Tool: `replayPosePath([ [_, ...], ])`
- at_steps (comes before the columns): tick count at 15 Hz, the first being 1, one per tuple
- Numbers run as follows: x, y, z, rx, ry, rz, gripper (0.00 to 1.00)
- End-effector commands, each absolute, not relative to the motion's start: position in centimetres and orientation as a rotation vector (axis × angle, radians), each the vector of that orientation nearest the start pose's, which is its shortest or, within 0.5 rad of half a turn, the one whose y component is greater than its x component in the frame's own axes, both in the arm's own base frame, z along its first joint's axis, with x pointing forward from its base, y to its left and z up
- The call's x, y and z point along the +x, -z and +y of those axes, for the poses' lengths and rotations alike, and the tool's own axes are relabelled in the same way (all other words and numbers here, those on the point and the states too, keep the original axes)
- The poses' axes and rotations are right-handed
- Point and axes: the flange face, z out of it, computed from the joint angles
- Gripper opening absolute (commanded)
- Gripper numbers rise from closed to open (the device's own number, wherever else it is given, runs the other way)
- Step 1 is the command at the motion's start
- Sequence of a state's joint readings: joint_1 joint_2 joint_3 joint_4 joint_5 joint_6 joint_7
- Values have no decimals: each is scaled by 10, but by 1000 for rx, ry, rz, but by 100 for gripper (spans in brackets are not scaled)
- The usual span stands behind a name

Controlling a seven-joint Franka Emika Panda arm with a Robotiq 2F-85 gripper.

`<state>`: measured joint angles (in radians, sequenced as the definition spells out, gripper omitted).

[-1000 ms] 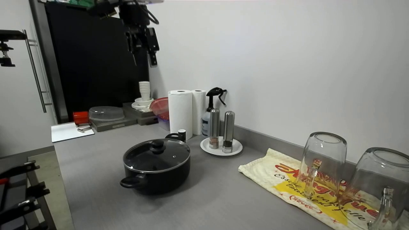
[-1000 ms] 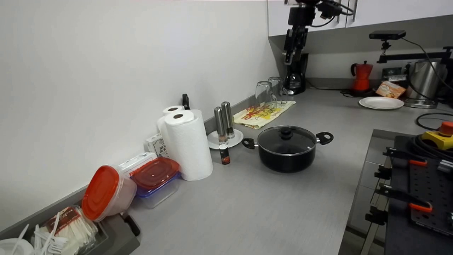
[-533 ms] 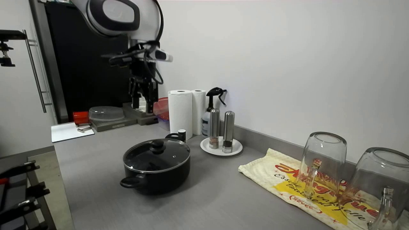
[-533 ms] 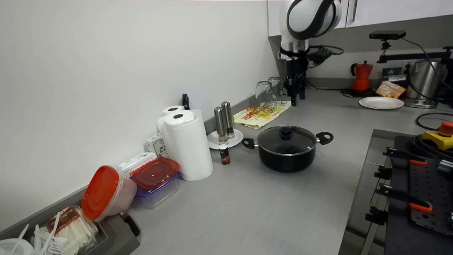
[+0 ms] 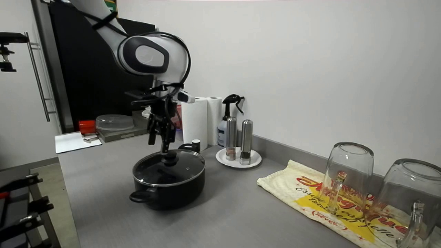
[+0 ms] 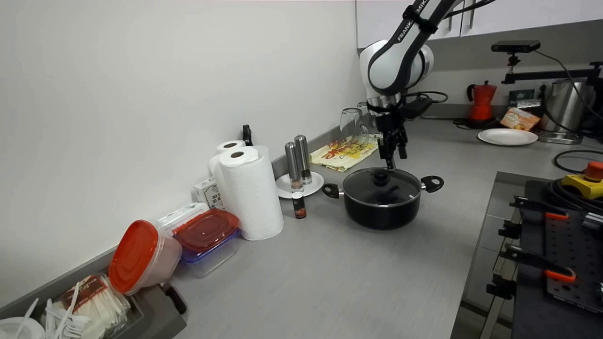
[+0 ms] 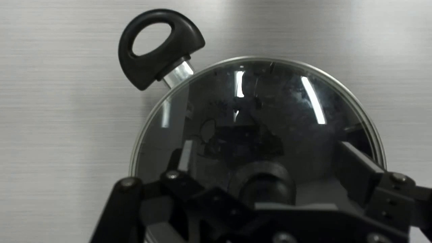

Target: Take the lid off the pot and put it on the counter

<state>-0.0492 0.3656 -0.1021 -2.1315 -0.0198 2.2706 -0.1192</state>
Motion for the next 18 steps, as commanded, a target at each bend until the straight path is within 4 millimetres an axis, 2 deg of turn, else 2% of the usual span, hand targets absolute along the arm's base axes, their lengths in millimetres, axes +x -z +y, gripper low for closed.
replayPosePath([
  [1,575,-236,-80,-3139,-249,132,100],
  [4,589,-245,-79,-3149,-213,161,100],
  [6,593,-244,-80,-3165,-195,120,100],
  [18,597,-220,-74,-3153,-245,52,100],
])
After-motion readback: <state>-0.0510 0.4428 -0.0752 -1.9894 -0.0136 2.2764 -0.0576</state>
